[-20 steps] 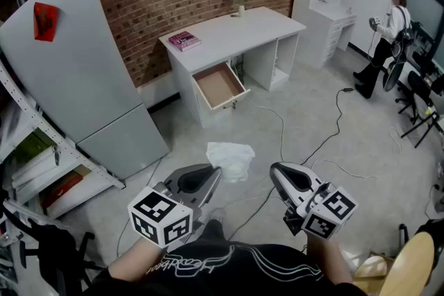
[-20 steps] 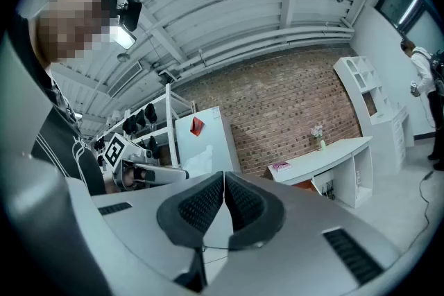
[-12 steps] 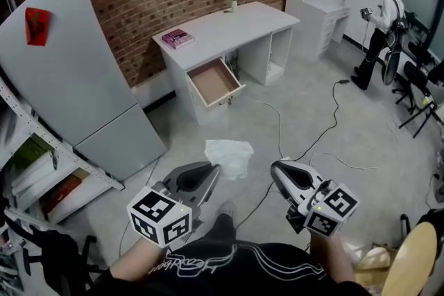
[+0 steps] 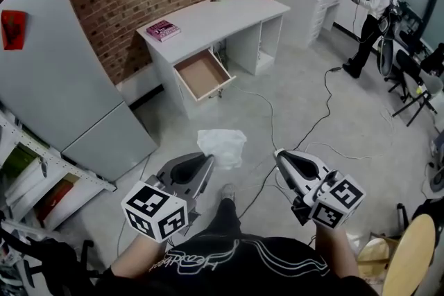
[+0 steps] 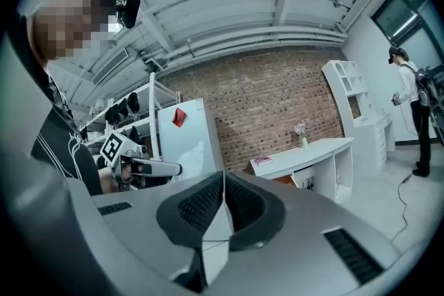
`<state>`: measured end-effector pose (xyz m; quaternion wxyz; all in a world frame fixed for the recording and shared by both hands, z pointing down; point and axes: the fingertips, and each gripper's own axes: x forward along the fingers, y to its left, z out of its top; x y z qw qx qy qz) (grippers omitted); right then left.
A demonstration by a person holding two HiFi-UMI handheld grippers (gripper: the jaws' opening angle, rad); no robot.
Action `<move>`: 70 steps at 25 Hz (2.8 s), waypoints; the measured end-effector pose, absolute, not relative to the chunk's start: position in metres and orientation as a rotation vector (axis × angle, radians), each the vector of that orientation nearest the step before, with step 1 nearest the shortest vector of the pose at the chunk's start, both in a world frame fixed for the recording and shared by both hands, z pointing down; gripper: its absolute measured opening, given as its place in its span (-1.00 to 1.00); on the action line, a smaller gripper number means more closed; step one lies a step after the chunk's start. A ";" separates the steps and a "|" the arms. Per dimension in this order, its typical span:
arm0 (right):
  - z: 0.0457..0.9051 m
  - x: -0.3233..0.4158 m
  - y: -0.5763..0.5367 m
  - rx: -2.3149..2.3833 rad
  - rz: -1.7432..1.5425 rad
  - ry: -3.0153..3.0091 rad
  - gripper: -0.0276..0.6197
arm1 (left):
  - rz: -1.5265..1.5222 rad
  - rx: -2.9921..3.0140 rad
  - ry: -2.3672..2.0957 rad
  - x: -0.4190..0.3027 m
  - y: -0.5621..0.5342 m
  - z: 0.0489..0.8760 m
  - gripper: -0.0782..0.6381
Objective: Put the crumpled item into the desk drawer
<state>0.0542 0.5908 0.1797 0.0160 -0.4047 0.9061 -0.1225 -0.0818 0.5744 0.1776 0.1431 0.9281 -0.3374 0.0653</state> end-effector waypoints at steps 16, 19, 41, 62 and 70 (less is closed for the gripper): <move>0.226 0.053 0.357 -1.260 -0.594 2.866 -0.78 | 0.280 2.581 -0.941 -0.067 0.337 0.227 -0.68; 0.232 0.050 0.303 -1.250 -0.638 2.894 -0.78 | 0.329 2.579 -0.940 -0.065 0.282 0.238 -0.68; 0.288 0.044 0.124 -1.210 -0.791 2.916 -0.78 | 0.457 2.493 -1.097 -0.079 0.088 0.298 -0.68; 0.339 0.069 -0.082 -1.105 -0.918 3.000 -0.78 | 0.644 2.325 -1.246 -0.071 -0.103 0.377 -0.68; 0.377 0.062 -0.133 -1.068 -1.015 3.022 -0.78 | 0.726 2.241 -1.250 -0.078 -0.158 0.440 -0.68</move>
